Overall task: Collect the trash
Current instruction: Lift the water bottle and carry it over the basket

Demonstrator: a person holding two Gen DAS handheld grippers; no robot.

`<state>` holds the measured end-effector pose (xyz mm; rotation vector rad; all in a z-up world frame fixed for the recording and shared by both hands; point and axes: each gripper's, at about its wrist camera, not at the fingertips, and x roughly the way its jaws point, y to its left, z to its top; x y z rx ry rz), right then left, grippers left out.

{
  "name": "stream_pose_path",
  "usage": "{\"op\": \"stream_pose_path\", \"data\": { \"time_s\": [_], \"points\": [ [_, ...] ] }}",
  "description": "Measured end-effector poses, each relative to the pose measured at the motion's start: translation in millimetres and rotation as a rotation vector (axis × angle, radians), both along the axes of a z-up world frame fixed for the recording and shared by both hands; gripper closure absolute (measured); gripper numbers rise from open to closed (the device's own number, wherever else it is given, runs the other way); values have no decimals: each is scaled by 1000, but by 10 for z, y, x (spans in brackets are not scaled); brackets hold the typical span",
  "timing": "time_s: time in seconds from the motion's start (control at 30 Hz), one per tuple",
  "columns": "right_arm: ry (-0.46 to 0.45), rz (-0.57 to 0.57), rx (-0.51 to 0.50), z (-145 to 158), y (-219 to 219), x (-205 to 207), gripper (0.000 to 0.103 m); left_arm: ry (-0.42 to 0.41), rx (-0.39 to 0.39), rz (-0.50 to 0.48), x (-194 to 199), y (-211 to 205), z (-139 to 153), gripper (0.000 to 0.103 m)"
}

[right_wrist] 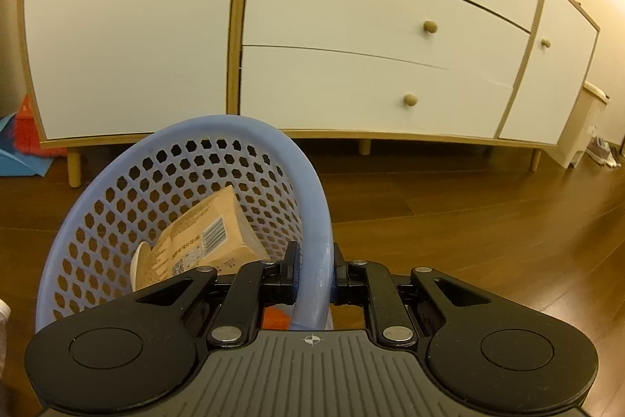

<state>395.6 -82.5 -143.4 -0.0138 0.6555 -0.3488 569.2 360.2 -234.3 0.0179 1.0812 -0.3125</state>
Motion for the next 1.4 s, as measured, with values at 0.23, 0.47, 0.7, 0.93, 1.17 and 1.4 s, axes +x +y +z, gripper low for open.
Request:
{"op": "stream_pose_path", "data": {
  "time_s": [0.23,0.47,0.7,0.93,1.17,1.4],
  "points": [
    [15,18,-26,-66,-60,38,101,-38,-38,37,-94,42,188,43],
    [16,18,8,-63,-194,86,102,-89,-67,34,-181,12,458,43],
    [23,1,25,-79,-316,141,102,-164,-123,-17,-226,-215,822,43],
    [36,-18,50,-58,-381,141,102,-213,-183,-66,-227,-464,1121,43],
    [41,-24,58,-52,-293,78,102,-252,-254,-123,-207,-759,1418,43],
    [43,-27,69,-39,-235,46,102,-264,-342,-207,-217,-1128,1638,43]
  ]
}}
